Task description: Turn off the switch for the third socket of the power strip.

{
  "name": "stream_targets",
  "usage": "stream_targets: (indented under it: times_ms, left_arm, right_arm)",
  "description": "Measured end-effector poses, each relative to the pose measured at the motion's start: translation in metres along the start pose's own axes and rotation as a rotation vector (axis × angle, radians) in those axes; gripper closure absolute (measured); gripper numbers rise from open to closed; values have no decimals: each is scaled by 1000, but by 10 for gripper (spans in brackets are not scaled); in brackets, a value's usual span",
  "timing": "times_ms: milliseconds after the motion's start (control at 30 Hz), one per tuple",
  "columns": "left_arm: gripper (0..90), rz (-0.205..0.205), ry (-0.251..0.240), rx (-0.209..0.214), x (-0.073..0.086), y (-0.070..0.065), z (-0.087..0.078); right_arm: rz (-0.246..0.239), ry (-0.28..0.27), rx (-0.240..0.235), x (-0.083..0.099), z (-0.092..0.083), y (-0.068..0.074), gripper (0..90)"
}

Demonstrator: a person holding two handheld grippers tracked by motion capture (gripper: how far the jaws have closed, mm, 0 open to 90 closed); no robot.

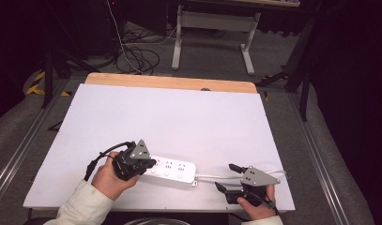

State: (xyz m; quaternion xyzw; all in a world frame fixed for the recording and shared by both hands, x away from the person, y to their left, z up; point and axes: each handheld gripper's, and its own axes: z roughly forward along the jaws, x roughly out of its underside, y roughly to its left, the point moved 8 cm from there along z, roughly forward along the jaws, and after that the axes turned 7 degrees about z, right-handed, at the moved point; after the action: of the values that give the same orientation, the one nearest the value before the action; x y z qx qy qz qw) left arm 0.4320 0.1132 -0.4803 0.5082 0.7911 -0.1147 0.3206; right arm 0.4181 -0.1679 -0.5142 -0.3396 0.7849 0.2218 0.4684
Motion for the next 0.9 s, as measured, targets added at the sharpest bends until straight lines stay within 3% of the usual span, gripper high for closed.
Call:
stream_targets:
  times_ms: [633, 667, 700, 767, 833, 900]
  left_arm:
    - [899, 17, -15, 9, -4, -1, -11]
    - [774, 12, -33, 12, -6, 0, -13]
    - [774, -7, -44, 6, -7, 2, -15]
    - [595, -26, -67, 2, -8, 6, -20]
    - [574, -34, -90, 8, -8, 8, -25]
    - [494, -45, -110, 3, -8, 11, -30]
  right_arm:
    - [-1, 0, 2, 0, 0, 0, 206]
    - [1, -1, 2, 0, 0, 0, 206]
    - [1, -1, 2, 0, 0, 0, 206]
    - [2, -3, 0, 0, 0, -1, 206]
    - [2, -3, 2, 0, 0, -1, 206]
    - [6, -1, 2, 0, 0, 0, 206]
